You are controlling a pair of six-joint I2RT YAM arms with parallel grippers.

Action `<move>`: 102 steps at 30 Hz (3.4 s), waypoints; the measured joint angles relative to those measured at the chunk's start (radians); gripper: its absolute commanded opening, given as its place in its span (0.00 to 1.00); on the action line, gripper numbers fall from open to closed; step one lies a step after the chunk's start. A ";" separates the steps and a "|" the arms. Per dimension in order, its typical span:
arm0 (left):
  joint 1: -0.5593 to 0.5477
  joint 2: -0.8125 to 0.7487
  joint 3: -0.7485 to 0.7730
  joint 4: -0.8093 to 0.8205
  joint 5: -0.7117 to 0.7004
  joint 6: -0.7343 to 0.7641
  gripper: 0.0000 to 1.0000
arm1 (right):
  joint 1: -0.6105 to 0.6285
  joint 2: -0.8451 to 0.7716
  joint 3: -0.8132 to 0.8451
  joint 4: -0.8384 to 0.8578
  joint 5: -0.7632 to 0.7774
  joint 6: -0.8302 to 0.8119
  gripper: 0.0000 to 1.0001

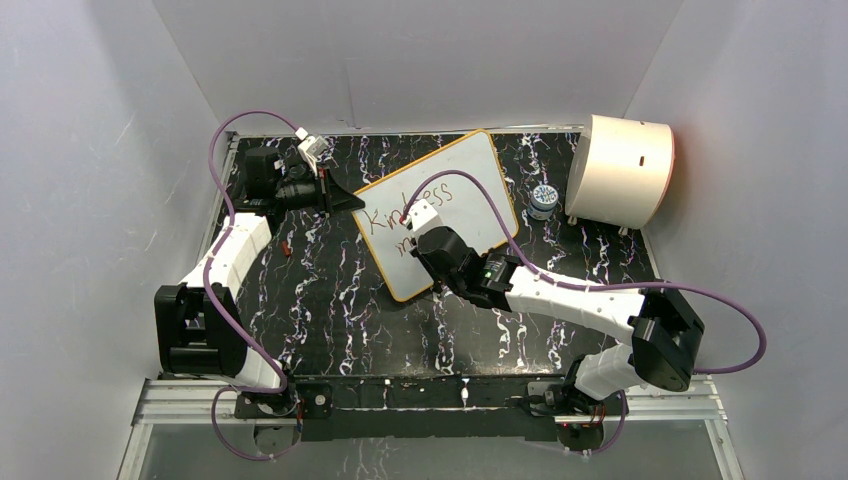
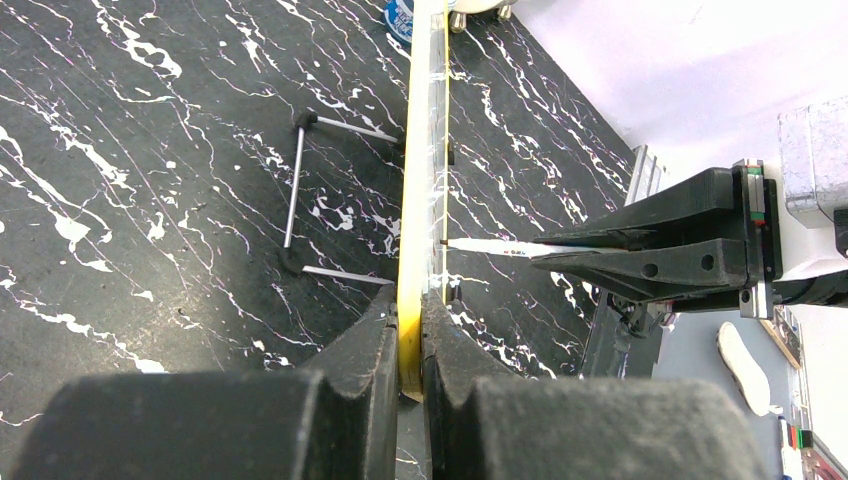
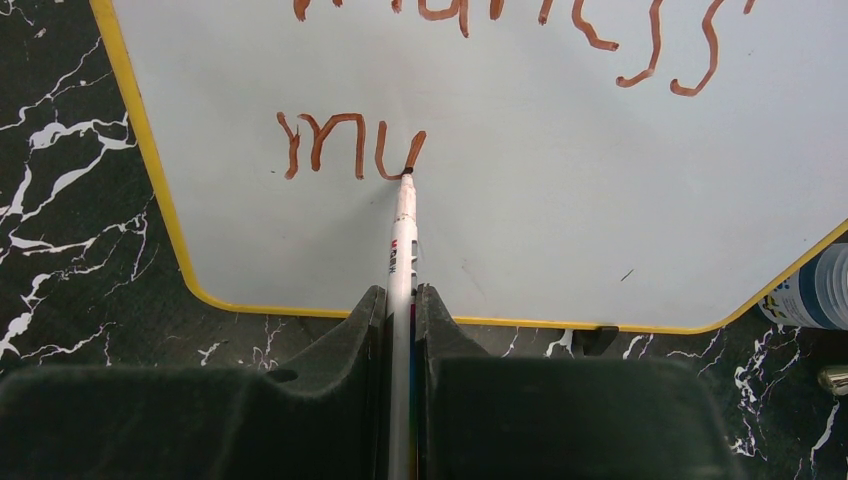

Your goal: Write a sentence on the whiteboard

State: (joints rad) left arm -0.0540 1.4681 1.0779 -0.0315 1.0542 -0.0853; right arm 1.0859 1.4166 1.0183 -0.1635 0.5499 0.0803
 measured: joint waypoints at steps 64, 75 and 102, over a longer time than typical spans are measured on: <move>0.000 0.000 0.000 0.000 0.002 0.000 0.00 | -0.044 -0.068 -0.054 0.092 -0.005 0.018 0.00; 0.000 0.000 0.000 0.000 0.002 0.000 0.00 | -0.044 -0.068 -0.052 0.126 -0.008 0.003 0.00; 0.000 0.001 0.000 0.000 0.001 0.000 0.00 | -0.052 -0.035 -0.031 0.135 -0.010 -0.008 0.00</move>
State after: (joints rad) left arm -0.0540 1.4689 1.0782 -0.0311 1.0554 -0.0853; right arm 1.0340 1.3811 0.9874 -0.0284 0.5396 0.0719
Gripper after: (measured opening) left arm 0.055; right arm 0.197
